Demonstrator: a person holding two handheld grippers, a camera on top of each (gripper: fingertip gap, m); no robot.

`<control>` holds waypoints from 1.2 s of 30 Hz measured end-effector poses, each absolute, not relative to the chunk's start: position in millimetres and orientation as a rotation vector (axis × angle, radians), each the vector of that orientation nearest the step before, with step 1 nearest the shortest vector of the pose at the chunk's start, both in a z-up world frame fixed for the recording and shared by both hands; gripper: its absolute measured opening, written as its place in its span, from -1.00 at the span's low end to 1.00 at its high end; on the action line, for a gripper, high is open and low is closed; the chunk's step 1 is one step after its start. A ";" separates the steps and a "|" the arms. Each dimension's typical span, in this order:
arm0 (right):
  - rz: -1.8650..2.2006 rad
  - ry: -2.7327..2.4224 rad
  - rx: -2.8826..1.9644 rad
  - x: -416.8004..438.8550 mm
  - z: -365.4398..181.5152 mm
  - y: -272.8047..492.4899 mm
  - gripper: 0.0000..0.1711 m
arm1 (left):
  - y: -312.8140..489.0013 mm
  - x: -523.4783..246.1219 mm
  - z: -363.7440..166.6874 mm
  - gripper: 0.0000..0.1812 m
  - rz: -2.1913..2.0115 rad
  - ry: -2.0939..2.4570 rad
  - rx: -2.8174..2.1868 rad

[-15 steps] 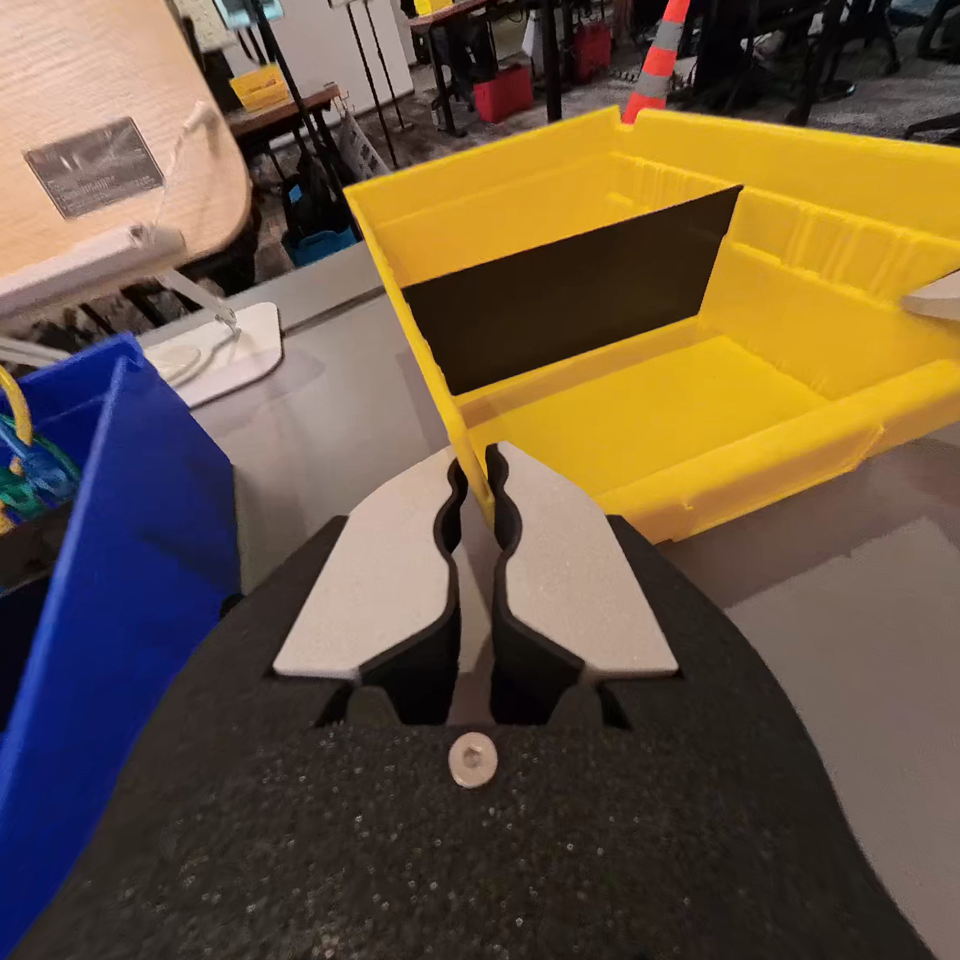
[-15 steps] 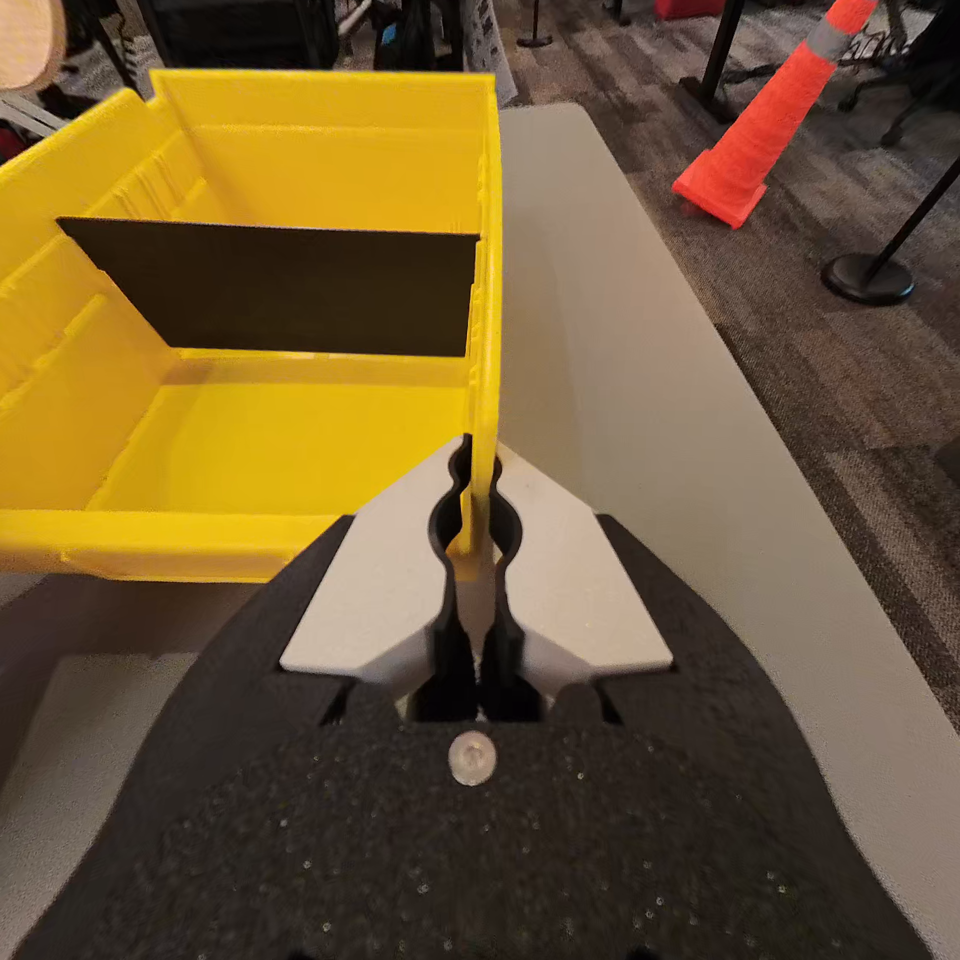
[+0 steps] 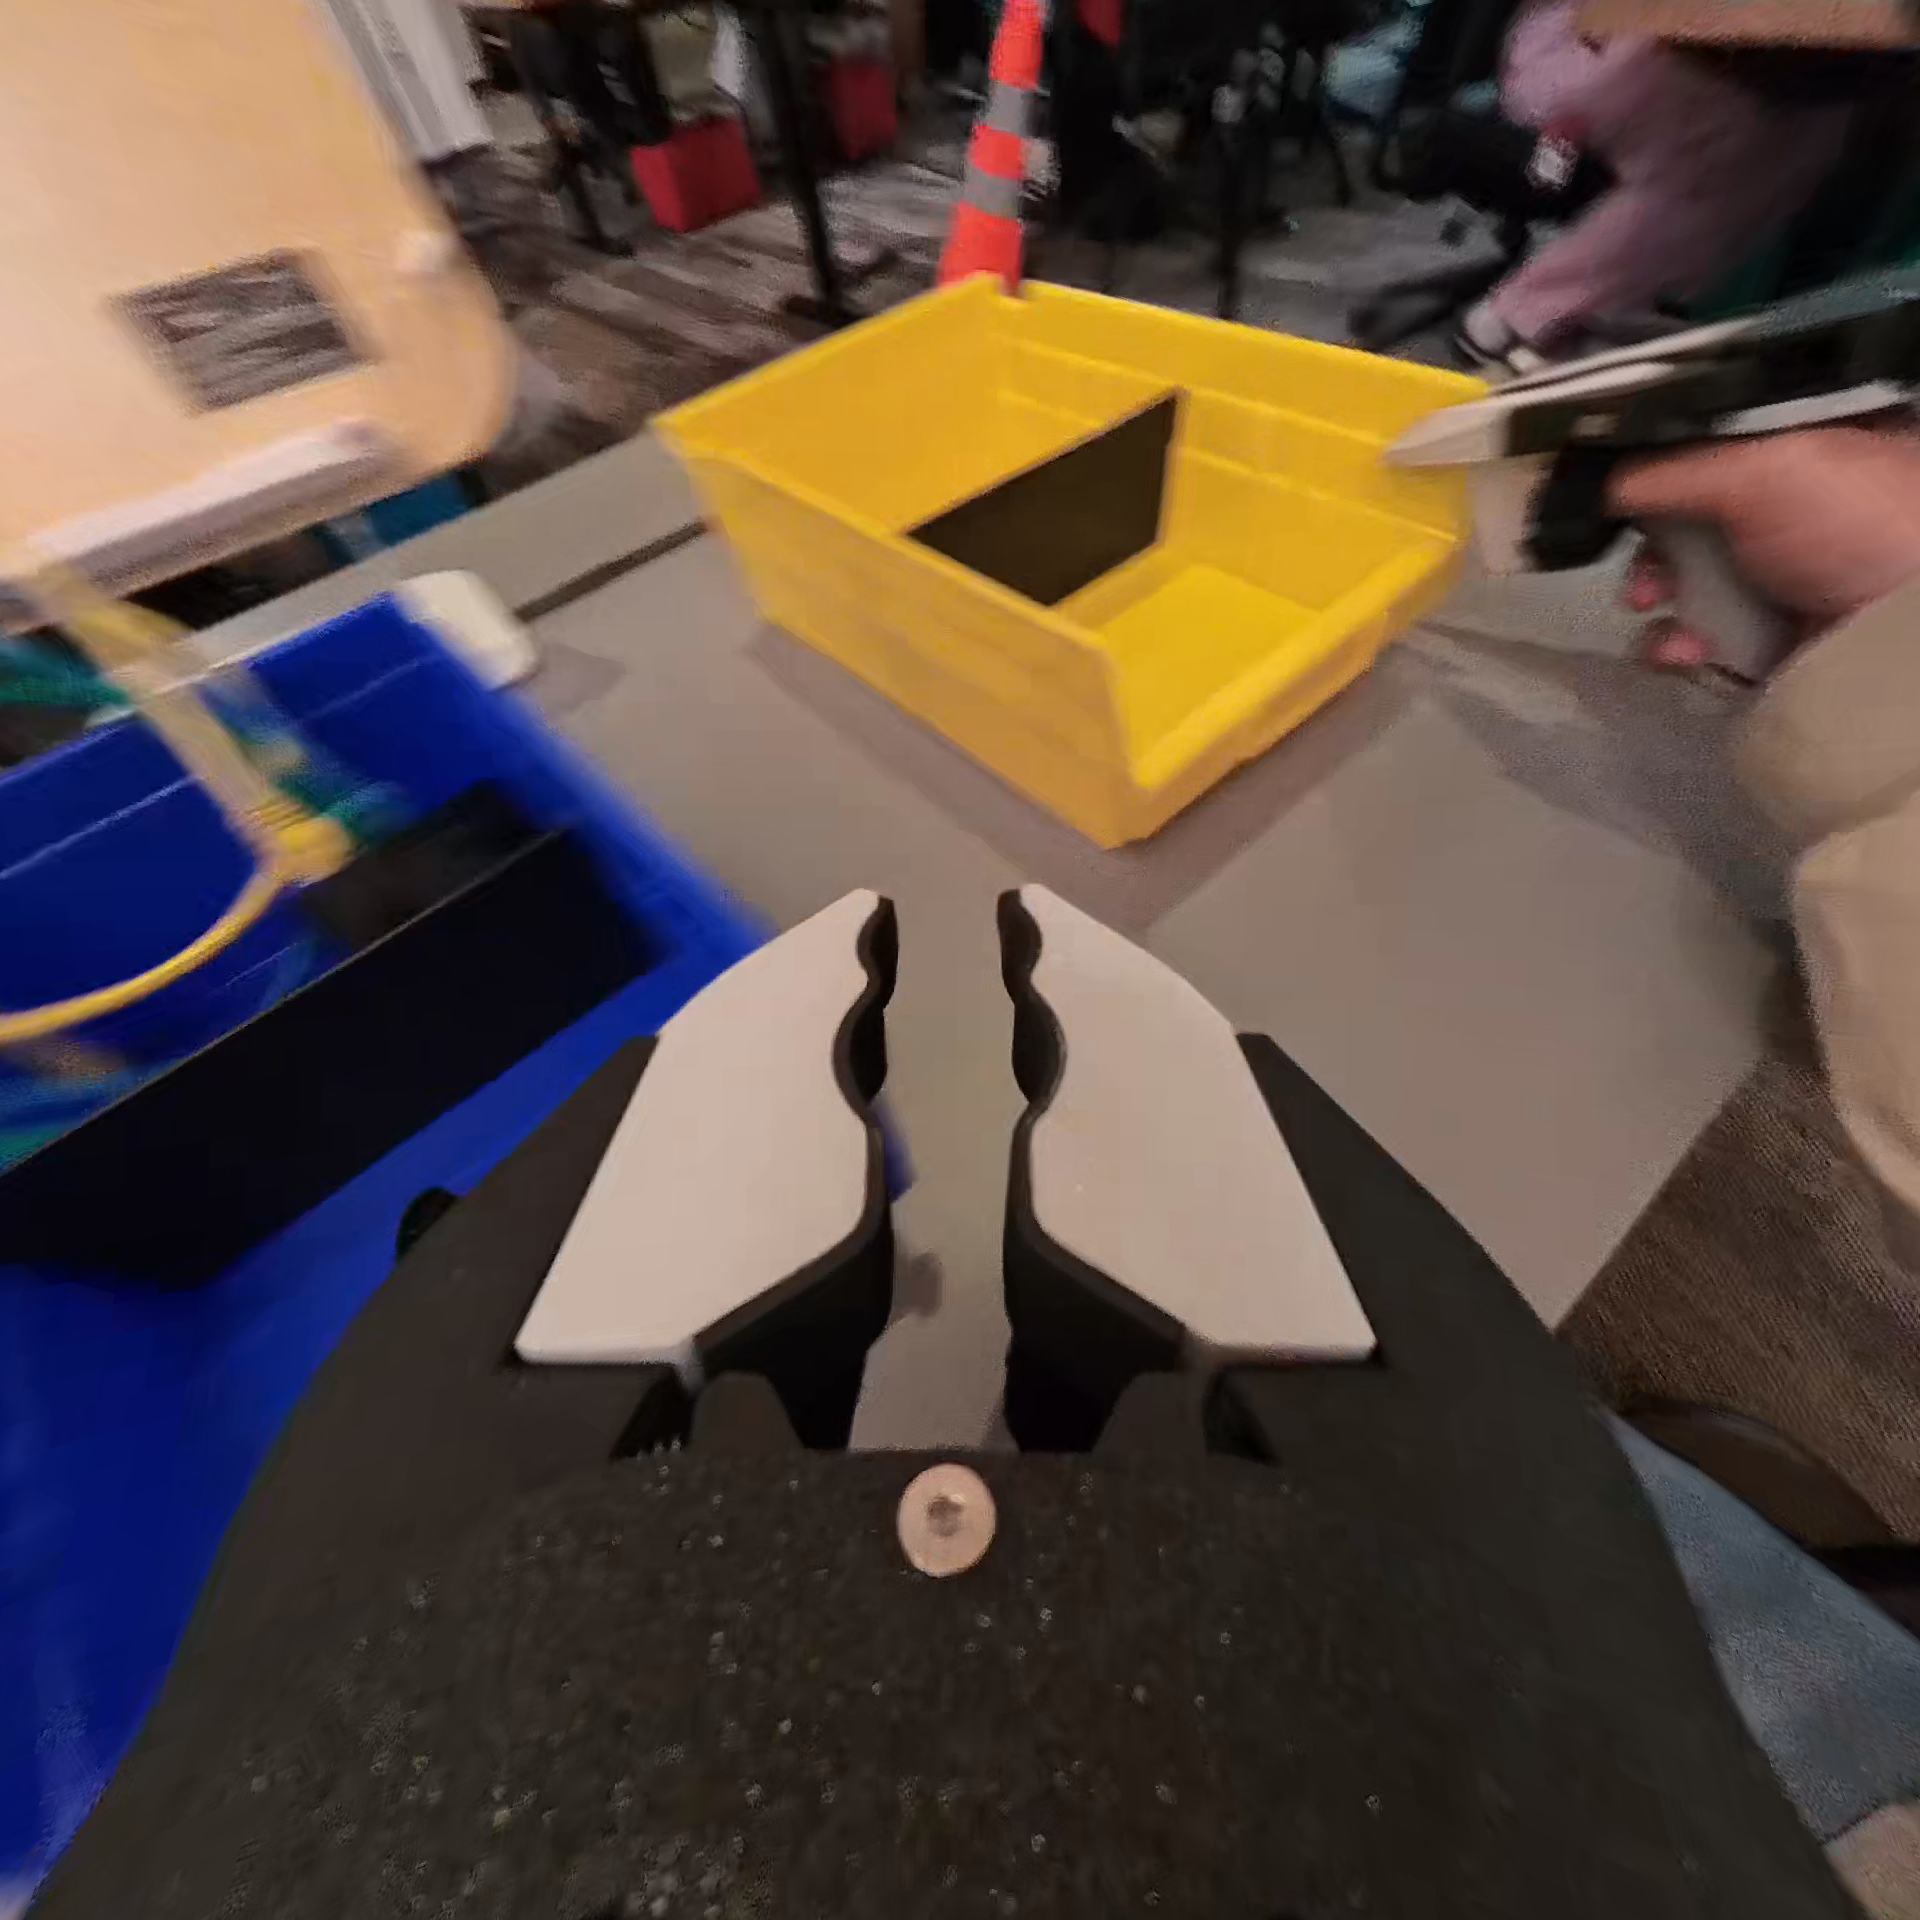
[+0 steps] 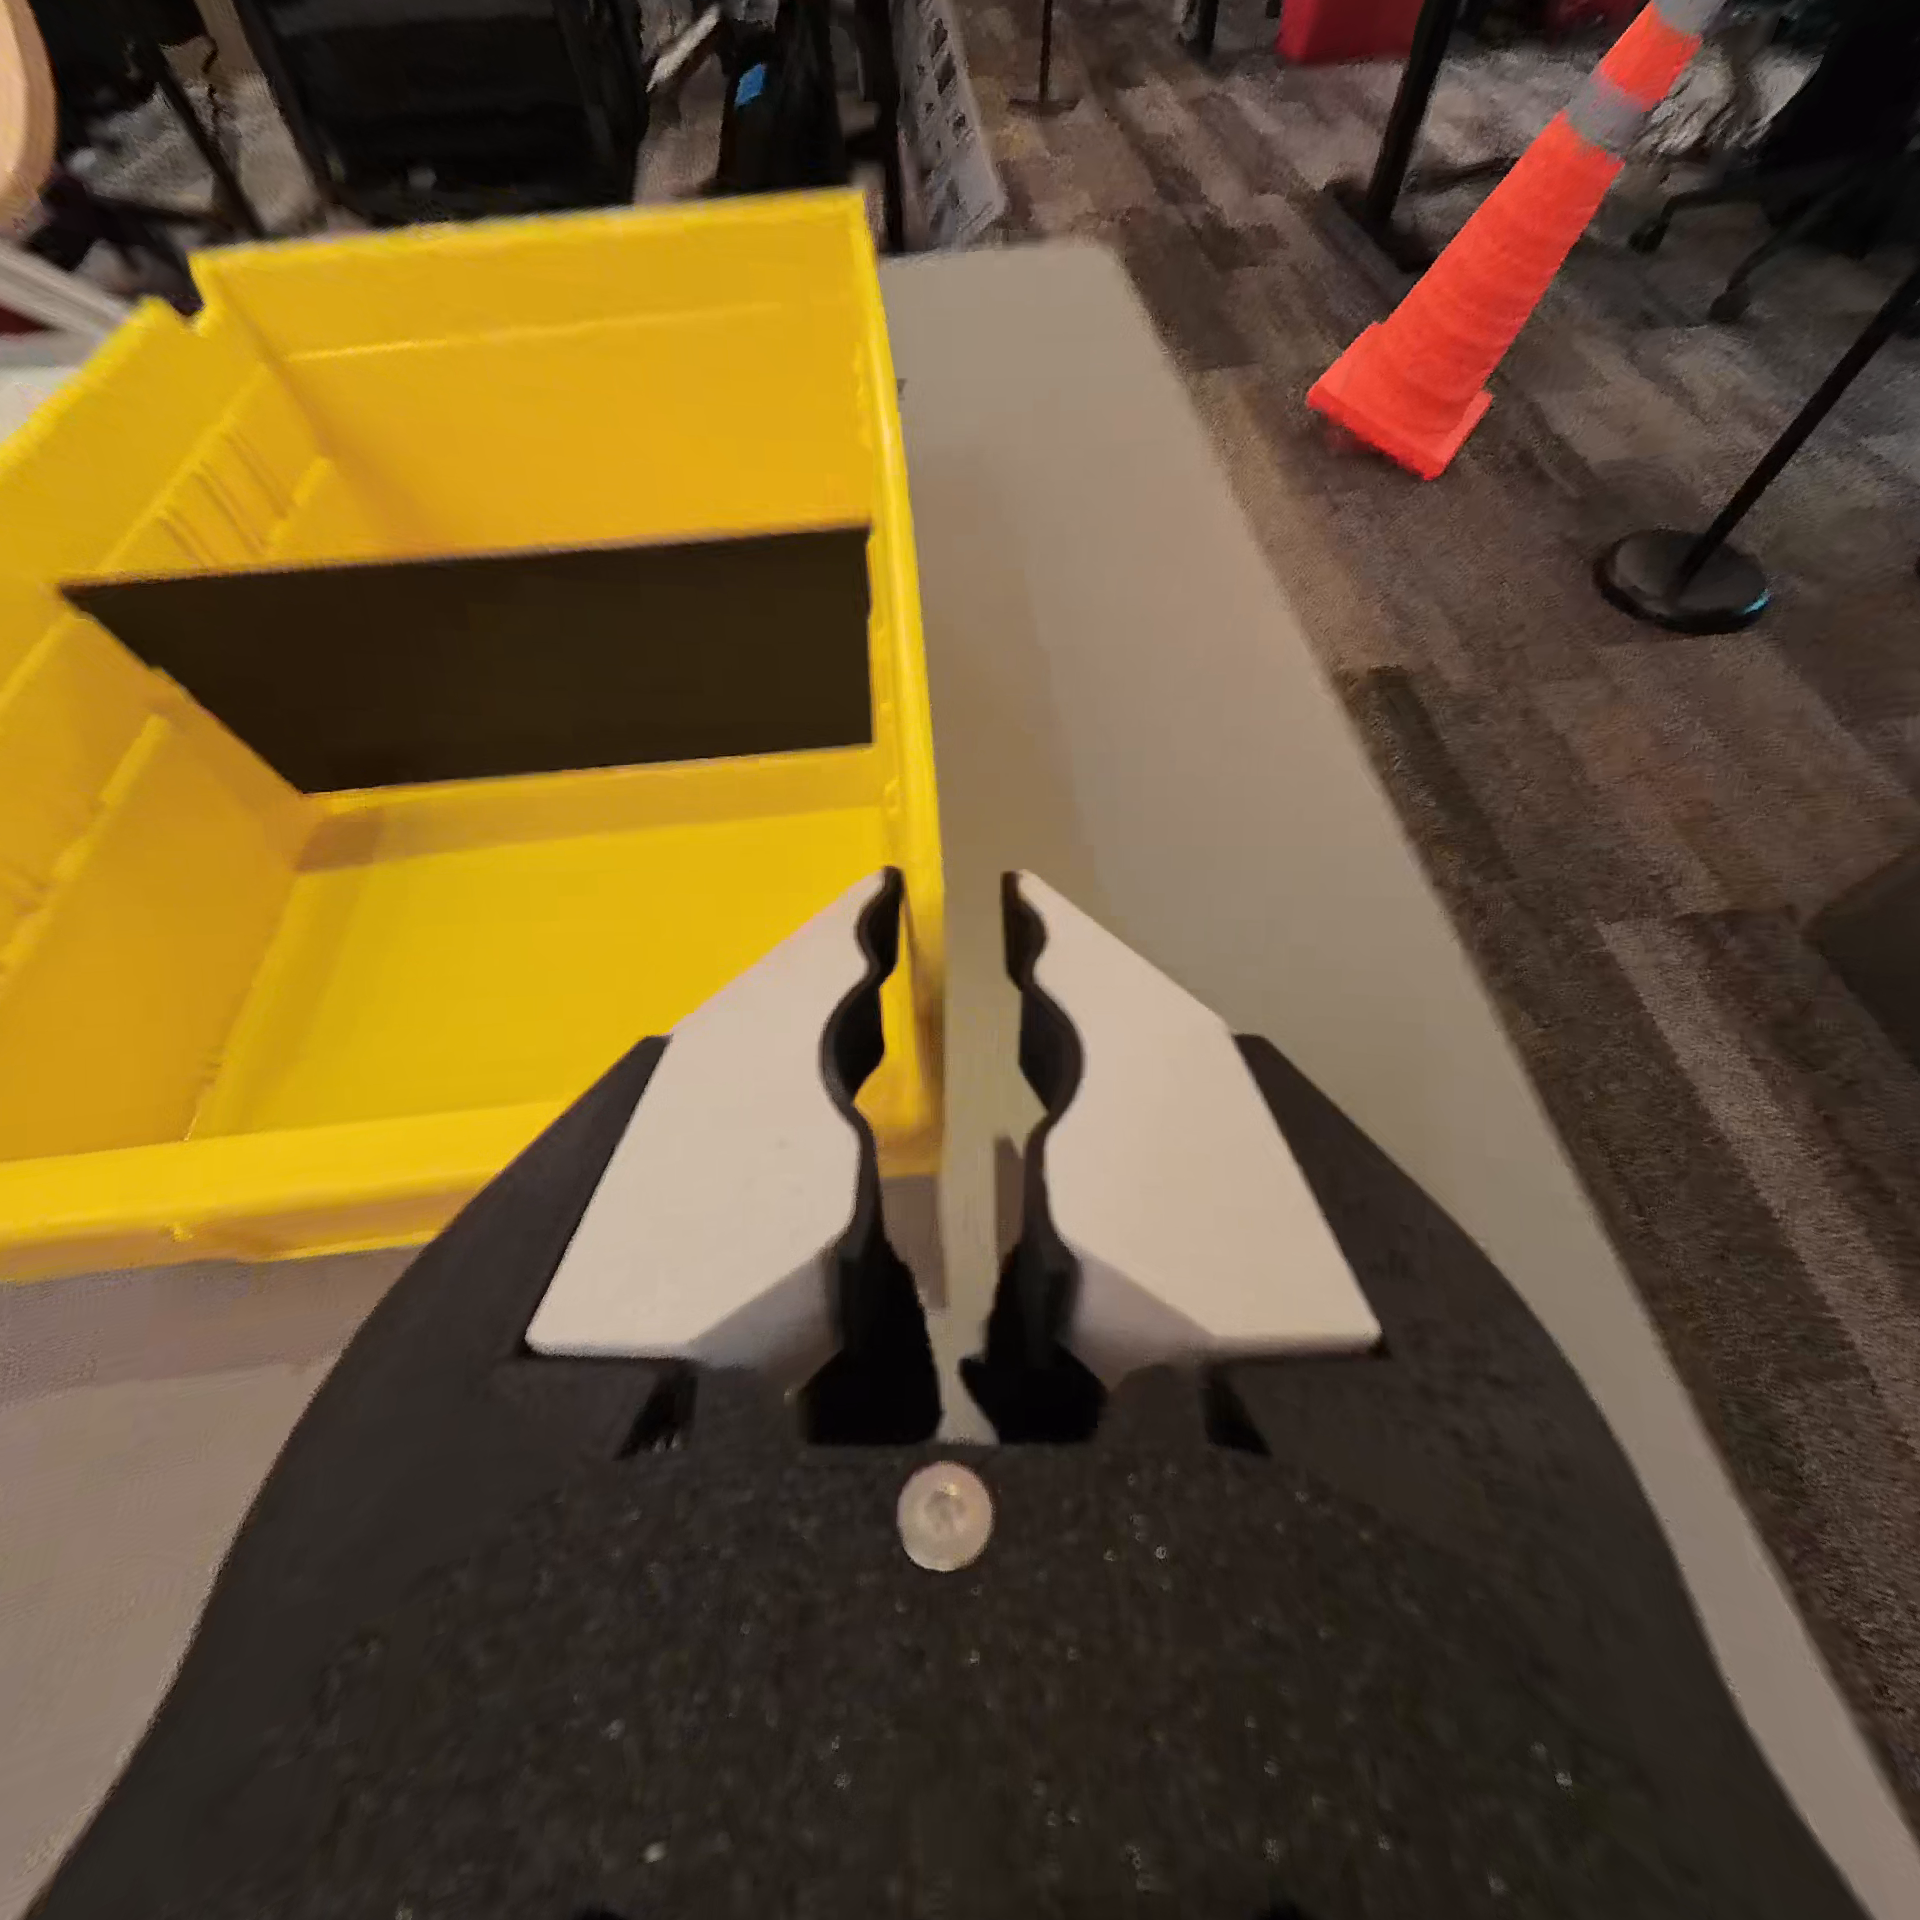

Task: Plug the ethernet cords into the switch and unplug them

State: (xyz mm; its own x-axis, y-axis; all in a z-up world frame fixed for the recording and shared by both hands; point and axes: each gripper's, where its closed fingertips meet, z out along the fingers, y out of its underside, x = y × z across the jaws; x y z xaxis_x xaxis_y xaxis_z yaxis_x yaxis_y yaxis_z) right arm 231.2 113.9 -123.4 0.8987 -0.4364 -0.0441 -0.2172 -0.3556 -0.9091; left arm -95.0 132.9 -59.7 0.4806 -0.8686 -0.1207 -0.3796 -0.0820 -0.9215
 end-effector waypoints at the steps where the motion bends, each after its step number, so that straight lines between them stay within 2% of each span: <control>1: -0.287 0.492 -1.899 234.0 -107.0 109.6 -0.69 | 145.6 -126.1 -51.2 -0.79 -0.549 1.005 -1.683; 4: -0.315 0.404 -1.722 201.0 -40.5 111.7 -0.61 | 200.8 -234.8 -37.0 -0.75 -0.283 0.708 -1.662; 6: -0.230 0.187 -1.677 131.9 -8.3 135.5 -0.62 | 225.6 -287.3 -56.8 -0.57 -0.182 0.581 -1.732; 8: -0.068 -0.120 -1.731 32.4 -10.1 164.9 -0.60 | 232.3 -297.4 -85.3 -0.51 -0.236 0.606 -1.803; 10: 0.139 -0.340 -1.782 -64.8 -32.5 179.4 -0.44 | 234.6 -295.7 -106.6 -0.47 -0.330 0.607 -1.879; 11: 0.155 -0.335 -1.783 -90.8 -43.3 186.6 -0.44 | 235.7 -294.6 -113.2 -0.49 -0.368 0.597 -1.897; 16: 0.047 -0.056 -1.870 -118.6 -104.0 211.1 -0.45 | 256.5 -304.2 -140.7 -0.58 -0.362 0.529 -1.989; 18: -0.049 -0.005 -1.953 -114.0 -129.1 216.1 -0.43 | 259.3 -295.4 -142.2 -0.69 -0.471 0.524 -2.002; 19: -0.025 0.020 -1.950 -117.3 -131.6 218.5 -0.53 | 260.4 -291.1 -140.8 -0.84 -0.509 0.529 -1.997; 20: -0.021 0.066 -1.932 -116.9 -130.6 220.4 -0.73 | 262.3 -289.1 -140.6 -0.85 -0.510 0.532 -1.996; 21: -0.053 0.109 -1.938 -114.0 -130.5 221.7 -0.79 | 264.3 -289.4 -140.7 -0.86 -0.487 0.537 -2.001; 22: -0.107 0.157 -1.952 -109.9 -129.7 221.6 -0.94 | 266.3 -292.1 -140.6 -0.89 -0.445 0.537 -2.008; 24: -0.139 0.168 -1.956 -118.3 -125.1 223.4 -0.95 | 271.9 -304.1 -138.7 -0.96 -0.312 0.554 -1.998; 29: -0.160 0.210 -1.891 -166.7 -111.6 243.6 -0.96 | 298.4 -353.9 -123.9 -0.97 -0.235 0.547 -1.959; 36: -0.107 0.102 -1.862 -297.6 -103.4 313.7 -0.95 | 357.2 -488.1 -104.5 -0.98 -0.171 0.395 -1.940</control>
State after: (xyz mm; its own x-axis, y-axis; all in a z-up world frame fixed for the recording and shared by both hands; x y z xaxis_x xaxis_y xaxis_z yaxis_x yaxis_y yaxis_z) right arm -297.6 313.7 -103.4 0.9919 -0.1251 0.0222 -0.0150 -0.2891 -0.9572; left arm -488.1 357.2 -104.5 0.9342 -0.3512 -0.0636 -0.1935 -0.3487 -0.9170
